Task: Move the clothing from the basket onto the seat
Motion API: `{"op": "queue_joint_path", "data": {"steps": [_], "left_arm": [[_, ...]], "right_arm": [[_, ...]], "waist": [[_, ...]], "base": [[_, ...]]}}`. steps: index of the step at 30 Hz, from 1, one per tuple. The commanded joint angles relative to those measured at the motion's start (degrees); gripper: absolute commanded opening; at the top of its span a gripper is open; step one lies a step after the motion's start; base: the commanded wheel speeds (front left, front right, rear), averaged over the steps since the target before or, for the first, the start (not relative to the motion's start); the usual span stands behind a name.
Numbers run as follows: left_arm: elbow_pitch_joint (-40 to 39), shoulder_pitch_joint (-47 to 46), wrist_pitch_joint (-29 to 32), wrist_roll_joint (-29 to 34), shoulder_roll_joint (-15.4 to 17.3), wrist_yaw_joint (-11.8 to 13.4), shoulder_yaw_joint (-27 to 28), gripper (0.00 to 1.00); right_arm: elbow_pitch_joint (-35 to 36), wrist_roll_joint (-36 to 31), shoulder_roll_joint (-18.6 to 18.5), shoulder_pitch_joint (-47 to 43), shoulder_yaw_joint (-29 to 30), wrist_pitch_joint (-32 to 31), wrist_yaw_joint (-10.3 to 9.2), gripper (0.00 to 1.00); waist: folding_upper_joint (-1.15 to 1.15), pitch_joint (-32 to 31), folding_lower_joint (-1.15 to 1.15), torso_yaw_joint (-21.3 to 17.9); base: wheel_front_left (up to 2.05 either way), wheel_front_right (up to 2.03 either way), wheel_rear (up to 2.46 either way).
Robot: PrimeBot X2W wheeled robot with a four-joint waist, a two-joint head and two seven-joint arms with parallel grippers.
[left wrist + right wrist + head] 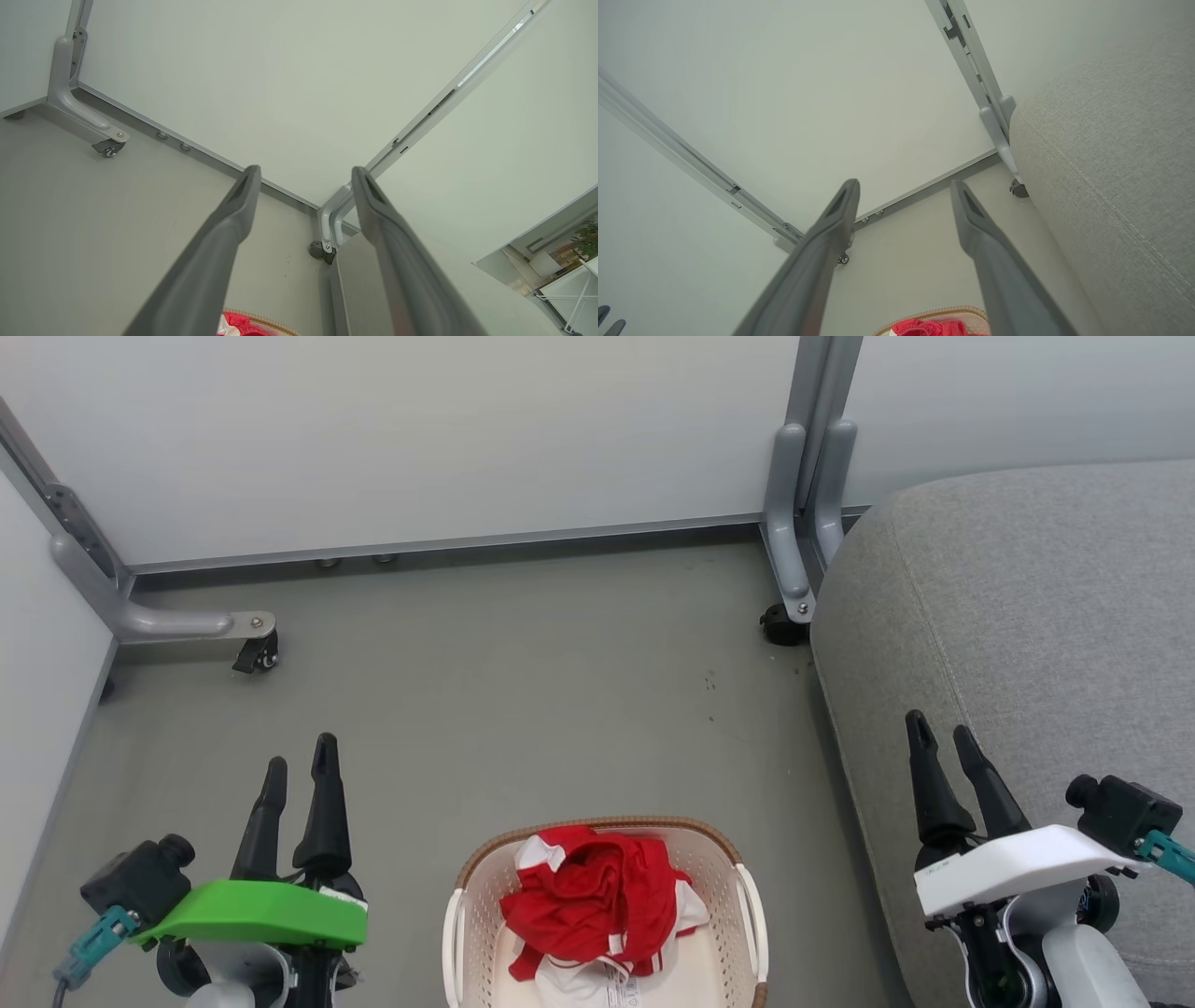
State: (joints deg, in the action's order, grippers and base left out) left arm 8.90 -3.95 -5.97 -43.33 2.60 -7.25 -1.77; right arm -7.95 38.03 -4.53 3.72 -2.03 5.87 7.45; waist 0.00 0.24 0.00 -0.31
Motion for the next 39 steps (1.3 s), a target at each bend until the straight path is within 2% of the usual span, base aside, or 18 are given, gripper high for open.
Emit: {"op": "queue_joint_path", "data": {"steps": [1,13,39], "left_arm": [[-0.6,0.2,-0.5,1.9,0.3,-0.2,0.0,1.0],[0.9,0.7,-2.5,10.5,0.3,-0.1,-0.3,1.0],[4.6,1.5,-5.9,23.3,0.4,1.6,-2.0,1.0]], "right_arm": [[0.7,-2.0,-0.5,0.1,-0.2,0.7,0.03,1.0],[-0.6,-10.9,-0.3,0.0,-0.8,2.6,0.03,1.0],[-4.1,-24.8,0.1,0.4,-3.0,6.1,0.04,1.0]], "waist": [[0.0,0.0,0.0,0.0],[0.0,0.0,0.0,-0.2],[0.0,-0.3,0.0,-0.6]], "base": [[0.0,0.0,0.0],[0.0,0.0,0.0],[0.0,0.0,0.0]]}}
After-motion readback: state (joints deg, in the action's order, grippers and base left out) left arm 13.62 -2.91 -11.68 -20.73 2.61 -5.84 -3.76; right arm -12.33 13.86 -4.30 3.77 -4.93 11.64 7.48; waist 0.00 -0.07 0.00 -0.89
